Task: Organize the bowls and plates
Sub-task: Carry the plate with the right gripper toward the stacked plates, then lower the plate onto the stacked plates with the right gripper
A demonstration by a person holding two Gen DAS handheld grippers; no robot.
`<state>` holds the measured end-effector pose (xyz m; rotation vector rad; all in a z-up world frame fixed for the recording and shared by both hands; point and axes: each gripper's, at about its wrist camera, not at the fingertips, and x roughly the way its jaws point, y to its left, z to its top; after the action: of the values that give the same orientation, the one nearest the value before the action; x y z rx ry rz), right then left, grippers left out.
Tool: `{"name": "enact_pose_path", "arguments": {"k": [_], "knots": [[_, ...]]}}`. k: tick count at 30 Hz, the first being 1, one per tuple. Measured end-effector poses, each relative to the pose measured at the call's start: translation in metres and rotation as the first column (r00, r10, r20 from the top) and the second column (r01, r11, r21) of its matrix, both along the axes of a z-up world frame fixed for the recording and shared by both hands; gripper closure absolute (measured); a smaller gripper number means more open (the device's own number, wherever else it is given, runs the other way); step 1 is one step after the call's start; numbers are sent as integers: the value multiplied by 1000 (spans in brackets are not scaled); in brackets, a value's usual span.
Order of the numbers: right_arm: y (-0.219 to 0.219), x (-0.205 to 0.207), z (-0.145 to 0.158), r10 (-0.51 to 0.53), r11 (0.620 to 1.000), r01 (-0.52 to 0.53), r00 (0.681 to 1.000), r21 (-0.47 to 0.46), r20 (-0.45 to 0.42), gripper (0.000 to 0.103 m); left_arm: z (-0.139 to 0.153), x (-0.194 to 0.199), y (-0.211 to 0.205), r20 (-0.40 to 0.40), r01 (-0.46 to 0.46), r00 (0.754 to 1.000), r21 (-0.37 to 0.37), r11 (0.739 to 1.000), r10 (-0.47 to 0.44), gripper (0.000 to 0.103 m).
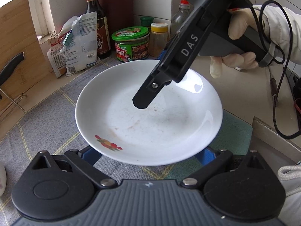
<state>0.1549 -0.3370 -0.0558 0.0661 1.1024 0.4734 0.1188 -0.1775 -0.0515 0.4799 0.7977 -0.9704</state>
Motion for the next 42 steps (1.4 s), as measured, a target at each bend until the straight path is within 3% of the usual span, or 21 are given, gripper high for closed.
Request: {"name": "enact_pose_path", "arguments": {"k": [21,42], "knots": [[-11,10,-16,-8,1000,8,1000,11,-23,0,-5,9,-13,-47,-16,999,13,1000,16,2],[-15,19,-24,-19,1000,19,999,-13,-51,0,-12,20,-21,-43,-15,999,39,999,16,2]]}}
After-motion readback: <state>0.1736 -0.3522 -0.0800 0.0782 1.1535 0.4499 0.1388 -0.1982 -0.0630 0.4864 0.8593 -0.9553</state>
